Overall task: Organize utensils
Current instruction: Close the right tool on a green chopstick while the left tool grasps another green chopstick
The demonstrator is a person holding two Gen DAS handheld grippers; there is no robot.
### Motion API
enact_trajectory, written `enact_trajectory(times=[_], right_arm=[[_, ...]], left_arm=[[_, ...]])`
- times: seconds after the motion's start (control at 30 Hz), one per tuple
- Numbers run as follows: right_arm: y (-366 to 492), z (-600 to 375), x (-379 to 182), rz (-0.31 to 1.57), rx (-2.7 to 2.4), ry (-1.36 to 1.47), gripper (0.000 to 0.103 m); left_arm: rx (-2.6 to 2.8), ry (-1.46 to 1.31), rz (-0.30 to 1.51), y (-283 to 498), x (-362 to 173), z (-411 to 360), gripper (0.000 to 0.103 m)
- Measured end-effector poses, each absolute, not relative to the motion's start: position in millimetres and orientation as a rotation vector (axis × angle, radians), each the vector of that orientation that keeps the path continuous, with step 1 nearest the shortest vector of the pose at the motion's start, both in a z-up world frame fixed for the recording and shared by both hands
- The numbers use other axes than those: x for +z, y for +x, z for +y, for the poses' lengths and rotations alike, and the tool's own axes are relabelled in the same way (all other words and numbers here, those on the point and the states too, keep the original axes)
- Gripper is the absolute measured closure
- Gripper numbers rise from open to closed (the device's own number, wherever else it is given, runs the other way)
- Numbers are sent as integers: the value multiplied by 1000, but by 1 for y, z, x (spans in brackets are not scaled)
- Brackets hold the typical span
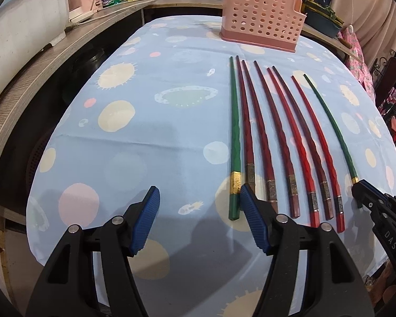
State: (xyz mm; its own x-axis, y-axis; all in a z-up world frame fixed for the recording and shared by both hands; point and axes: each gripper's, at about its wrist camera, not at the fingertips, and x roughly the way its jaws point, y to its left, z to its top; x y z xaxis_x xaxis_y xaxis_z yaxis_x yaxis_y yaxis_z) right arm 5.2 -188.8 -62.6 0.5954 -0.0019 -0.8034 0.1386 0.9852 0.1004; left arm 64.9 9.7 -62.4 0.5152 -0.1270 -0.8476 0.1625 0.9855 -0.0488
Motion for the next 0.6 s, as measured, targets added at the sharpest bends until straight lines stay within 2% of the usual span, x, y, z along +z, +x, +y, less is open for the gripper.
enact_trajectory(times=[0.37, 0.43, 0.53, 0.6], right_arm=[[5, -189, -62, 931, -82, 157, 95], [5, -189, -62, 931, -82, 157, 95], [5, -189, -62, 931, -82, 157, 95], [5, -189, -62, 931, -81, 157, 95]], left_arm=[[-169, 66, 1017, 67, -65, 3, 45], [-162, 66, 1015, 68, -65, 3, 49], [-157, 67, 1013, 69, -64, 4, 62], [-158, 61, 1015, 70, -63, 5, 76]])
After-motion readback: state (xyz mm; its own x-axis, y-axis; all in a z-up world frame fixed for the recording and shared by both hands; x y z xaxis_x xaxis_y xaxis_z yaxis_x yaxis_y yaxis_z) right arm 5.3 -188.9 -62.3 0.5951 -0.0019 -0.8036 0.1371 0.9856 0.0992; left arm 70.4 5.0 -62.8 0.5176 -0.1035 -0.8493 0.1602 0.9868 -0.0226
